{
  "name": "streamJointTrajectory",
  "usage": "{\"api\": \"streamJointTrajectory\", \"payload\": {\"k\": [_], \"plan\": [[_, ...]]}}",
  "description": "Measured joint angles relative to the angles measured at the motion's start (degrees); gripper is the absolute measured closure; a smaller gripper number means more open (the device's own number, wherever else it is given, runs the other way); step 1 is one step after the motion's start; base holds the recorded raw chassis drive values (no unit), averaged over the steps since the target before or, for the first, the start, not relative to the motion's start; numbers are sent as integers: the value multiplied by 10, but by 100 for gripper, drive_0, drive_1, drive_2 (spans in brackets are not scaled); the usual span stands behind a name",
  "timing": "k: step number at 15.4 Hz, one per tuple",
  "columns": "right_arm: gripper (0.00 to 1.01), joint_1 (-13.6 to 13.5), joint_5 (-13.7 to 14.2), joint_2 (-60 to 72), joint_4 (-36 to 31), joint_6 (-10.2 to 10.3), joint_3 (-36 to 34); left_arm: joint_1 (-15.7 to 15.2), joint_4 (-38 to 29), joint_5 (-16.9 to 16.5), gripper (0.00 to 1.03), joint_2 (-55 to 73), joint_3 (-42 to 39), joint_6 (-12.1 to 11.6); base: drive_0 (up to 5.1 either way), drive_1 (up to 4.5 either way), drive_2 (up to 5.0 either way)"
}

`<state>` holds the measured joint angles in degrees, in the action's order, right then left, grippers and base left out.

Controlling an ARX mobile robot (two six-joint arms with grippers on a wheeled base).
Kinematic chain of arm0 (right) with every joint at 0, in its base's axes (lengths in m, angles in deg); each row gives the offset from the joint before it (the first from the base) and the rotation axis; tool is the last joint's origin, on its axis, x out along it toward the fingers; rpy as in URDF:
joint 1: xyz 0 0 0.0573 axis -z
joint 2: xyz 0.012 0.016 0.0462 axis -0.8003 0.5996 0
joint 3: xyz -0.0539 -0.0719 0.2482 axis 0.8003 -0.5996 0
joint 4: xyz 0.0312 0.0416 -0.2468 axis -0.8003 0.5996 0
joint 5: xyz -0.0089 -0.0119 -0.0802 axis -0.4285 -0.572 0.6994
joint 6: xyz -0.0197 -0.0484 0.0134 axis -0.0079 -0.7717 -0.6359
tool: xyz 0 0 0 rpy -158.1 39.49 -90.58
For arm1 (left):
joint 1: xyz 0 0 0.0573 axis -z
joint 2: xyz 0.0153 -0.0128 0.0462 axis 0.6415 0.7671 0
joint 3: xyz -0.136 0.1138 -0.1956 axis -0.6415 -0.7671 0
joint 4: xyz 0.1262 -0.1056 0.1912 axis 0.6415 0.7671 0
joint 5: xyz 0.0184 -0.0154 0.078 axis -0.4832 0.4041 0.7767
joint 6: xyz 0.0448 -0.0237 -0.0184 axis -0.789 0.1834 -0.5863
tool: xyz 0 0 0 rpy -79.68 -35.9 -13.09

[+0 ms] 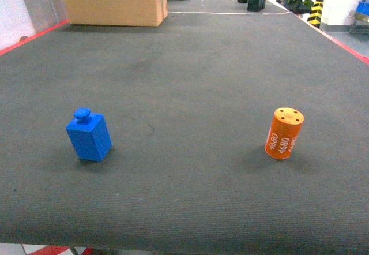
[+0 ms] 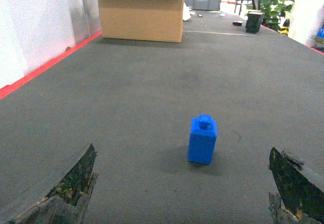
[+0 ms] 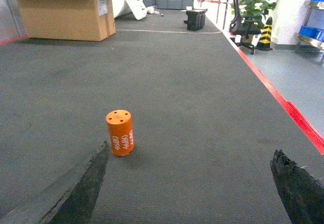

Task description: Sort blue parts and orange caps into right shelf containers

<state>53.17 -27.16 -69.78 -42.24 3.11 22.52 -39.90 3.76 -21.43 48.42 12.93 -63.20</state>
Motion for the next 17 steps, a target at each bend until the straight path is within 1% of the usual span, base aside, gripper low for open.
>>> {"api": "streamJointTrajectory", "payload": {"k": [17], "plan": [[3,0,0,0,0,0,0,0,0,0,5,0,0,0,0,0,0]]}}
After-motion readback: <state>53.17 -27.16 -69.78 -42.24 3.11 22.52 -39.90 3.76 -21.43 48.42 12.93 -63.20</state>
